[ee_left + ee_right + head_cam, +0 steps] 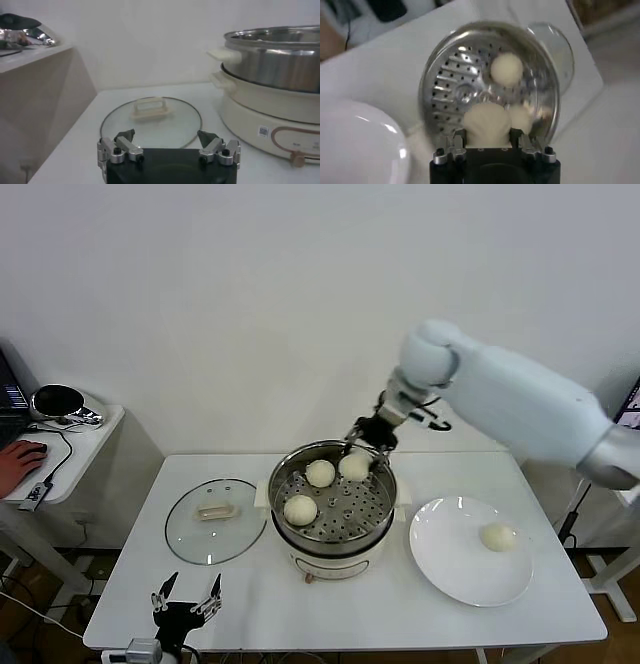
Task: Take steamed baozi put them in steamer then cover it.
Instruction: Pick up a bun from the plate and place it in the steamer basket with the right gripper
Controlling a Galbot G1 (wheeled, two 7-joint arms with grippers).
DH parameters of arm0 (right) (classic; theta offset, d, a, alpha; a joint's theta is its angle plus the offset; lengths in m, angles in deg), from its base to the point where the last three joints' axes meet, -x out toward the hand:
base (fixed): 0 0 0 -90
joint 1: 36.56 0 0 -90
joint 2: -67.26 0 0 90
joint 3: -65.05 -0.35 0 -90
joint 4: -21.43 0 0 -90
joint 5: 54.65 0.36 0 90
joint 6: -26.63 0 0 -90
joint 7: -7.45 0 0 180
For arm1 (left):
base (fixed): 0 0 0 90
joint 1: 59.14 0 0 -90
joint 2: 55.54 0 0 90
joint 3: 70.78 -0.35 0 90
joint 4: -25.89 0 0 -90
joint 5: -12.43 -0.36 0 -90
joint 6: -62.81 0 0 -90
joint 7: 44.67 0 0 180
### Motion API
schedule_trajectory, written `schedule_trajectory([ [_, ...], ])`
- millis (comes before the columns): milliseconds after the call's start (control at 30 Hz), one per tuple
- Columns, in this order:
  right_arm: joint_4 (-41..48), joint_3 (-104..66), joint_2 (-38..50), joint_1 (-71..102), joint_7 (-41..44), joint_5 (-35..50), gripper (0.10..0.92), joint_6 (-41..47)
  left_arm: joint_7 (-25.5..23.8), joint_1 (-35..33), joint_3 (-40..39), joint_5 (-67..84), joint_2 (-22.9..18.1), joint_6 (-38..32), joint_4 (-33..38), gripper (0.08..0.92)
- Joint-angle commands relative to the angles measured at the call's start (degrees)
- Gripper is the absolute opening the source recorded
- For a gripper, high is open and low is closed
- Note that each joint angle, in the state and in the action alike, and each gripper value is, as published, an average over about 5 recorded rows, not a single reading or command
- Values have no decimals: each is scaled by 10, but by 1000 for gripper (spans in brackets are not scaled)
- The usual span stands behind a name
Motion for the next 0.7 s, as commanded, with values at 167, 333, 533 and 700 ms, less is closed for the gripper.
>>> schedule_trajectory([
  [167, -46, 58, -65, 31, -60, -154, 535, -161, 0, -1, 5, -1, -9, -1, 10, 823],
  [333, -52, 65, -55, 46, -60, -162, 536, -161, 0, -3, 5, -2, -11, -1, 10, 823],
  [533, -51, 59, -46, 56, -60, -185, 534, -161, 0, -2, 2, -5, -14, -1, 10, 823],
  [700, -53, 60, -43, 55, -60, -185, 539, -161, 0, 0, 0, -5, -14, -1, 9, 823],
])
